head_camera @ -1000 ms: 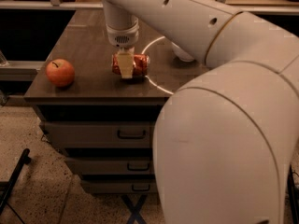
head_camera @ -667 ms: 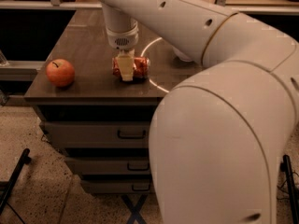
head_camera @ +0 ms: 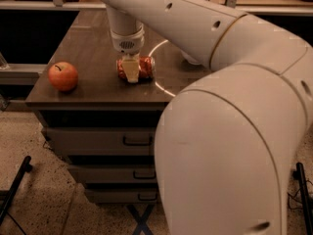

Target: Knock coke can over

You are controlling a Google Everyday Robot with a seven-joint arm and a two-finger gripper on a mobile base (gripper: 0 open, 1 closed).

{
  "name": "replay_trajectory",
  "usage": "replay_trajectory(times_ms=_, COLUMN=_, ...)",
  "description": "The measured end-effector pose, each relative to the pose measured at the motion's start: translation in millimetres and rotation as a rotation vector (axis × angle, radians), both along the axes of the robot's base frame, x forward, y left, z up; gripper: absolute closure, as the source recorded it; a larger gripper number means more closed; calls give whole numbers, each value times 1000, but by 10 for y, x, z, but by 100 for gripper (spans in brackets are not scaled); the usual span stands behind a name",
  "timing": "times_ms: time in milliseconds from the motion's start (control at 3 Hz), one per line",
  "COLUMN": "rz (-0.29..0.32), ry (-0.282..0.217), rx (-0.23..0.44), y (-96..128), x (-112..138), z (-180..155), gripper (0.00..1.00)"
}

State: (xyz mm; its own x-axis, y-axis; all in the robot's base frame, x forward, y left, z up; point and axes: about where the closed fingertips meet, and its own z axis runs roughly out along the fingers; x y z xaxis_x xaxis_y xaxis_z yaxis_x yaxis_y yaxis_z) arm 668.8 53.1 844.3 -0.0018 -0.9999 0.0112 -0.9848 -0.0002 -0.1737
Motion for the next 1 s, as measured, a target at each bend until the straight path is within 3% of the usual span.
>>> replay_trajectory(times_ms=333, rz=2, ry=-11, rx=13, y=-4, x=-18, z=-47, gripper=0)
replay_trajectory(times_ms=667, rz=2, ry=-11, rx=13, y=-4, x=-19, z=-47, gripper=0)
replay_trajectory(times_ms=1000, rz=15, ry=-30, rx=45, y=61, x=-191, z=-24, gripper=0)
